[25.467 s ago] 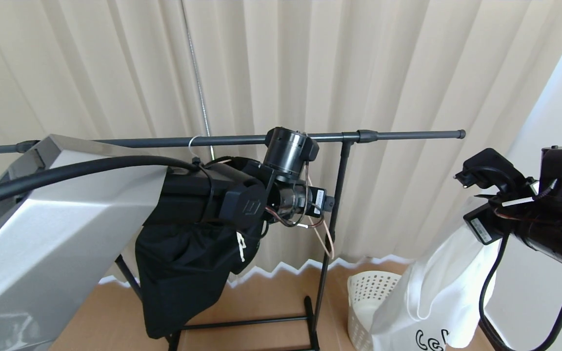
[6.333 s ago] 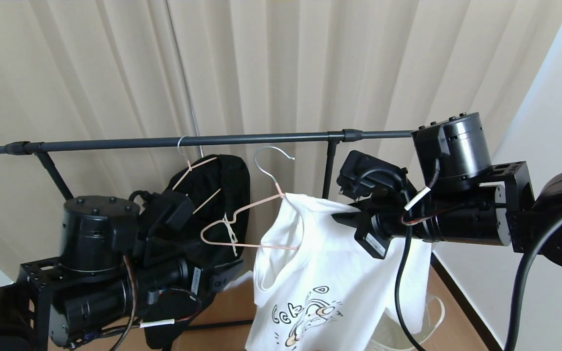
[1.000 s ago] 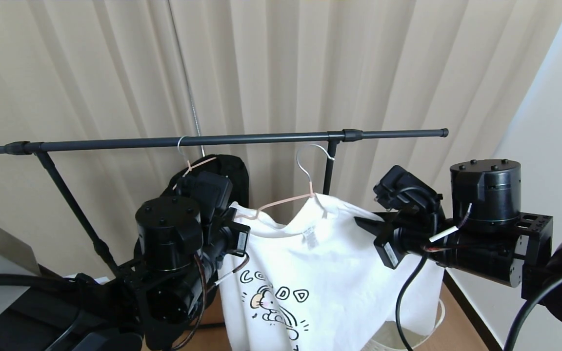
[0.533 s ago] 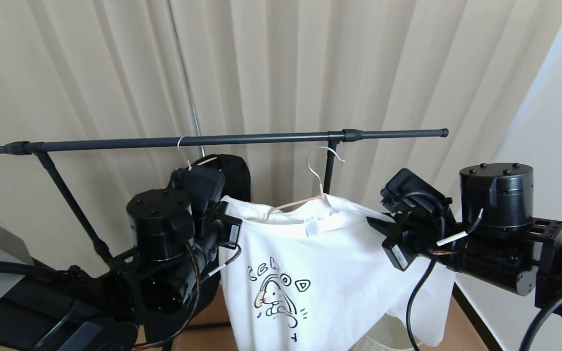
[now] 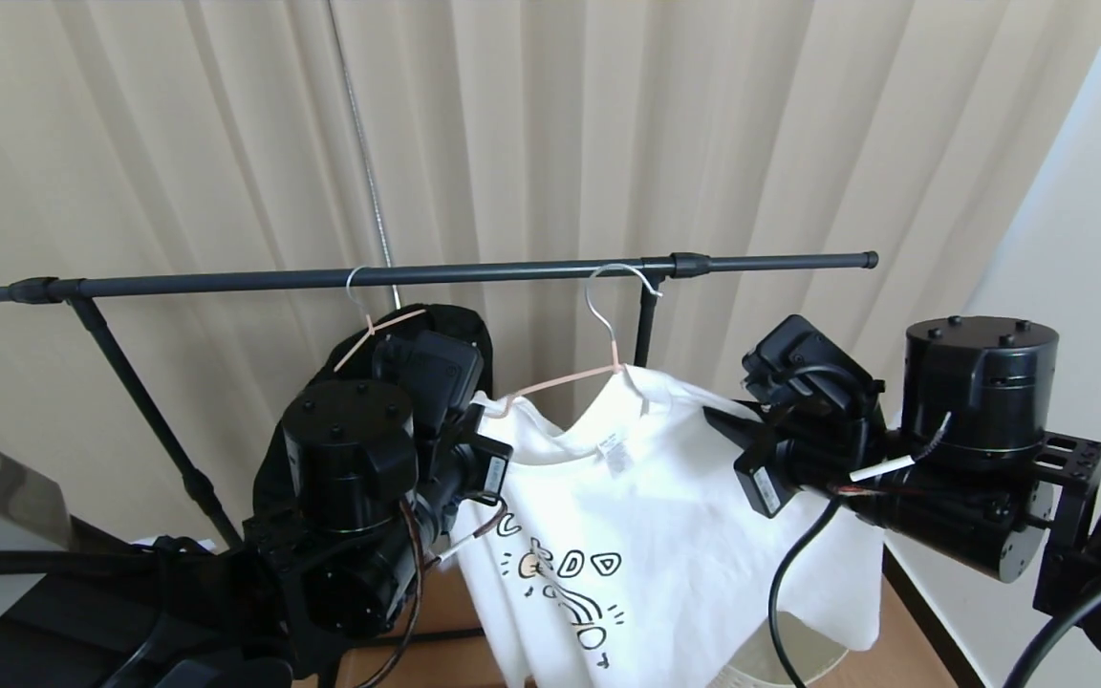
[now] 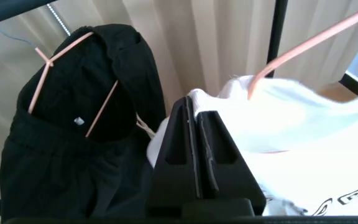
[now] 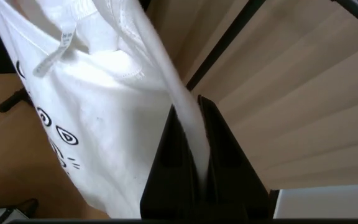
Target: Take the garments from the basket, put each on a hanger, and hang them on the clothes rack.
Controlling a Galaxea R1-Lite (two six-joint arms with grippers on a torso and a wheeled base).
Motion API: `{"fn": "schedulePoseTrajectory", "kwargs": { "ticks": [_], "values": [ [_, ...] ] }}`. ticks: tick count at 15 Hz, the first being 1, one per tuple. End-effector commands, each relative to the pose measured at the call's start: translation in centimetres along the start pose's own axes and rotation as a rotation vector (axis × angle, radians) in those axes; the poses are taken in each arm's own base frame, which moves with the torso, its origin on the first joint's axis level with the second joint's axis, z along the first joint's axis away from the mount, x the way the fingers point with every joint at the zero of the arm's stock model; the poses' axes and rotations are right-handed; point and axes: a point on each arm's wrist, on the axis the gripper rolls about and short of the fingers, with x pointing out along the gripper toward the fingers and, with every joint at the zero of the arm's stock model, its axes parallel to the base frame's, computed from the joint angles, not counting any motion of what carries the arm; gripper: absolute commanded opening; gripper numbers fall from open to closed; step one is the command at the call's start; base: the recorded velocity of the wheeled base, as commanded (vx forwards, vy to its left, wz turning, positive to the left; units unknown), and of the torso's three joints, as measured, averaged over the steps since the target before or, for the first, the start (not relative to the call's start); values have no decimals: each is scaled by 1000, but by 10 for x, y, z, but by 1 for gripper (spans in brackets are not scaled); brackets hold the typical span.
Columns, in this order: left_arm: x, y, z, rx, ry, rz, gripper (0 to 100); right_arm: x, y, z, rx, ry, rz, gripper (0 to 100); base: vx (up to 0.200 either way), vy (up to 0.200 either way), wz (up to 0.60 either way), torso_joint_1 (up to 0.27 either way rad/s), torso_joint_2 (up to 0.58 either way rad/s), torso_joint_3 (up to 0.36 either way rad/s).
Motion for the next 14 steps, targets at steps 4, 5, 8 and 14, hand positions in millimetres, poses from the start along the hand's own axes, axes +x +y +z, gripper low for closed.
{"fn": "schedulePoseTrajectory", "kwargs": {
  "ticks": [4,5,8,14],
  "values": [
    [-1,-5,6,-10,-21,-14,0,15,7,-10,7,48,9,0,0,0,0,0,0,0],
    [-1,-5,7,-10,-23,-15,0,18,8,-13,5,61,3,0,0,0,0,0,0,0],
    [-1,0,11,-18,-33,-1,0,30,9,-17,8,41,-91,0,0,0,0,0,0,0],
    [-4,16,14,-3,6,30,0,29,-6,-14,-2,24,-167,0,0,0,0,0,0,0]
  ]
}}
